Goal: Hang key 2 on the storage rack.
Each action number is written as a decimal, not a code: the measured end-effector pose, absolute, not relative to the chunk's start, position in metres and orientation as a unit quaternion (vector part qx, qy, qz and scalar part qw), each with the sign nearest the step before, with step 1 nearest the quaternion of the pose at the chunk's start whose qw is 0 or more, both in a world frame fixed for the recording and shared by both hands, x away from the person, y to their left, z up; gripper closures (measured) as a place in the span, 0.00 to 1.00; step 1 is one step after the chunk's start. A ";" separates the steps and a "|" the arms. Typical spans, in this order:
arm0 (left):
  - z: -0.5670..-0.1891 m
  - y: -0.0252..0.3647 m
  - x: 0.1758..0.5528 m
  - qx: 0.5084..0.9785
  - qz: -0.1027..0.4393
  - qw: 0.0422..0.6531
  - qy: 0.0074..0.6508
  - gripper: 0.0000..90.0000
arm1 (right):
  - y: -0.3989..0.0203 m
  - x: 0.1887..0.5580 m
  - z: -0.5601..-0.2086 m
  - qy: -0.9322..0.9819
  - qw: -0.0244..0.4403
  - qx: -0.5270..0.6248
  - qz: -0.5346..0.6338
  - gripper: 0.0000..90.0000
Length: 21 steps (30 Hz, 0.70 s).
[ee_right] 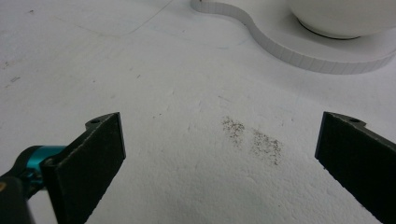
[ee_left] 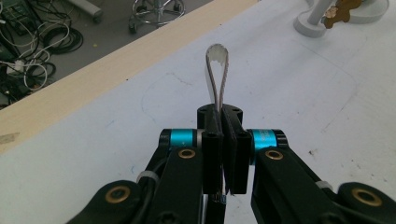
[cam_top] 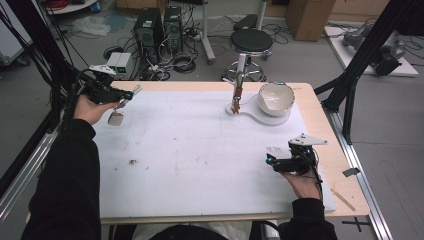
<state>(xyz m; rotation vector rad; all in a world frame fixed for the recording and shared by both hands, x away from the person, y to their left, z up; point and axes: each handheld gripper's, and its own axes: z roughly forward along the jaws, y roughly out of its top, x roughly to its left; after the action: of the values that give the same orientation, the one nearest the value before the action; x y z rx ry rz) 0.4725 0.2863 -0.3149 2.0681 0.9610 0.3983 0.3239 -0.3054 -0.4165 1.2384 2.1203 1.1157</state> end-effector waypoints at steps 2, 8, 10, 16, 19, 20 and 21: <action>-0.307 0.282 0.470 0.818 0.158 0.402 0.380 0.96 | -0.304 0.324 -0.416 0.768 0.219 0.445 0.405 0.01; -0.300 0.275 0.465 0.814 0.155 0.413 0.378 0.96 | -0.302 0.324 -0.413 0.767 0.218 0.439 0.414 0.01; -0.299 0.274 0.464 0.811 0.154 0.416 0.380 0.96 | -0.302 0.324 -0.413 0.767 0.218 0.438 0.415 0.01; -0.293 0.264 0.466 0.810 0.157 0.420 0.379 0.96 | -0.302 0.323 -0.412 0.763 0.216 0.439 0.422 0.01; -0.290 0.259 0.468 0.808 0.159 0.425 0.377 0.96 | -0.302 0.323 -0.412 0.763 0.216 0.440 0.422 0.01; -0.286 0.253 0.471 0.805 0.162 0.431 0.375 0.96 | -0.302 0.323 -0.411 0.763 0.218 0.438 0.423 0.01; -0.285 0.250 0.472 0.805 0.163 0.432 0.373 0.96 | -0.302 0.322 -0.411 0.762 0.216 0.440 0.423 0.01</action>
<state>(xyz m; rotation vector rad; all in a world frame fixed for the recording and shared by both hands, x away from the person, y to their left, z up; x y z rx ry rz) 0.4722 0.2502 -0.2845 2.0052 0.9296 0.4069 0.3224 -0.3024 -0.4113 1.2181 2.1113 1.1734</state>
